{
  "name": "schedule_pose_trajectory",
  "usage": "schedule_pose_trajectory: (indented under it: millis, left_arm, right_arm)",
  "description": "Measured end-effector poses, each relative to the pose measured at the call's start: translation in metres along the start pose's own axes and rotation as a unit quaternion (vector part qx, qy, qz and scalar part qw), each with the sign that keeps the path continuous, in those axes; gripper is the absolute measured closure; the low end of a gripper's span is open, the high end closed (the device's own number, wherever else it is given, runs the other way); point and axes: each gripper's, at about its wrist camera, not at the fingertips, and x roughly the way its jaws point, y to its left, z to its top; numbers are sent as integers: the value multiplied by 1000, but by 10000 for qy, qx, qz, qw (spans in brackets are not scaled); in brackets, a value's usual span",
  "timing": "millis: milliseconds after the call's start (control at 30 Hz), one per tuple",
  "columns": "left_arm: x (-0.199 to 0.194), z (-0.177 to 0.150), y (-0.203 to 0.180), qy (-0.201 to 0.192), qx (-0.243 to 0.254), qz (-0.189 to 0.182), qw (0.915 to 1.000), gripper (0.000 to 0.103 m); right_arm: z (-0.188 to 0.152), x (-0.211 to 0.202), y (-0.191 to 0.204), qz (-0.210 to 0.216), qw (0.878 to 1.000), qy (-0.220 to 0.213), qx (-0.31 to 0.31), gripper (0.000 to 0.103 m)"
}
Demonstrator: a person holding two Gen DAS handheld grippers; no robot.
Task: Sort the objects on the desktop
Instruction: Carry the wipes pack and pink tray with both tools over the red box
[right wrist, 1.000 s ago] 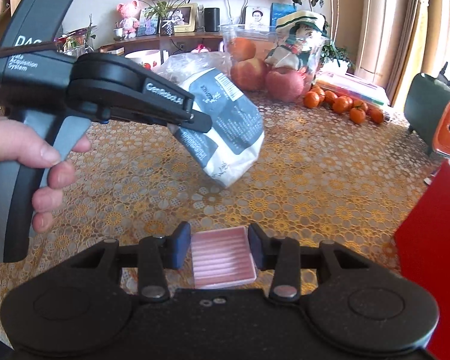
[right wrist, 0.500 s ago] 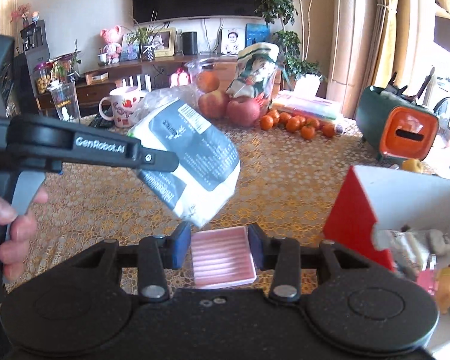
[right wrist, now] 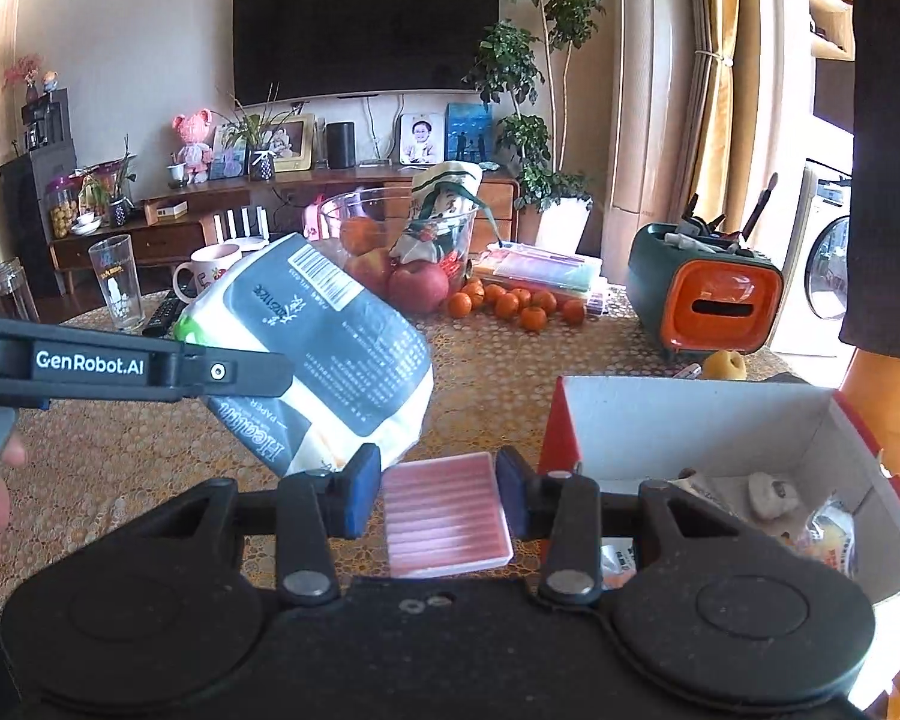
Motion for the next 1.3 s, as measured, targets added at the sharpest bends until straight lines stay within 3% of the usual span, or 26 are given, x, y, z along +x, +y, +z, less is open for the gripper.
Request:
schedule_pose_trajectory:
  millis: [467,900,1300]
  left_arm:
    - [2,-4,-61,110,301,-330,9989,85]
    - [46,-4,-113,378,649,-589,9954,85]
    - [102,-2,-145,655,955,-557,9917,85]
  right_arm:
    - [-7,-40,-45,-310,9990,-251,184,62]
    - [-11,-36,-114,-829,9954,-158,453,62]
    - [-19,-16,-173,-1315,9883,57,777,62]
